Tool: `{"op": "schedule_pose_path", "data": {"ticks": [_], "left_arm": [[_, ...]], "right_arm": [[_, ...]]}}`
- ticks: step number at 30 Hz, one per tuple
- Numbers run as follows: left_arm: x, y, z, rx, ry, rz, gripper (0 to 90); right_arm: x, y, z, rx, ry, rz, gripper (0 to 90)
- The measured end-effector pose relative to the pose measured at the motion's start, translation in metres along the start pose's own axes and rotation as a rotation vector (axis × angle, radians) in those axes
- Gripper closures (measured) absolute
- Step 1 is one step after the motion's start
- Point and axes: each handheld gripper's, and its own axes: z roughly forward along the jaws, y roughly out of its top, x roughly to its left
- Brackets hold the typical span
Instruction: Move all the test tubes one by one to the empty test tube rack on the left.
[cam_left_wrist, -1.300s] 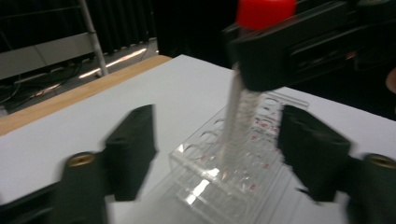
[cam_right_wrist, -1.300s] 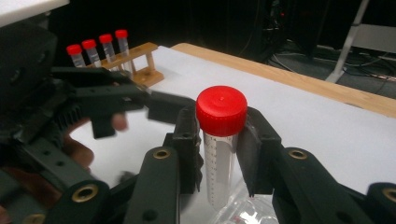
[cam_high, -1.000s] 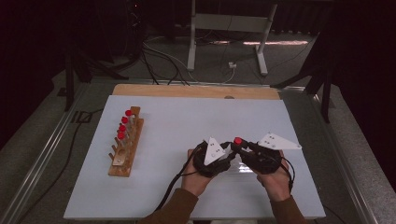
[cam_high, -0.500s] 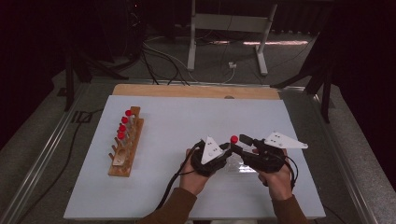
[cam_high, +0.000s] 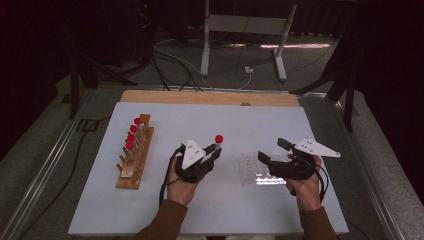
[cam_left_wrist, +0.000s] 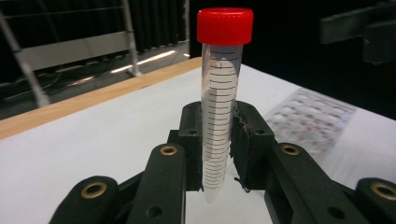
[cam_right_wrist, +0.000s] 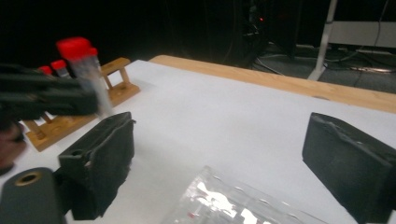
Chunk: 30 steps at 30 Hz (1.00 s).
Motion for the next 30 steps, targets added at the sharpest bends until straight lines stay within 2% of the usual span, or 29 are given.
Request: {"op": "schedule_pose_path", "data": {"ticks": [4,12,22,30], "left_arm": [[0.016,-0.003,-0.019,-0.015,0.039,-0.033,75.9],[0.044,-0.009,-0.052,-0.023,0.11,-0.059,75.9],[0.065,-0.02,-0.087,-0.023,0.184,-0.077,75.9],[0.081,-0.033,-0.115,-0.015,0.248,-0.092,75.9]], "right_arm": [[-0.009,-0.004,0.0,0.013,-0.012,0.017,2.6],[-0.02,-0.005,-0.007,-0.003,-0.057,0.031,1.2],[-0.027,-0.006,-0.012,-0.014,-0.071,0.049,1.2],[-0.026,-0.007,-0.011,-0.011,-0.066,0.05,1.2]]}}
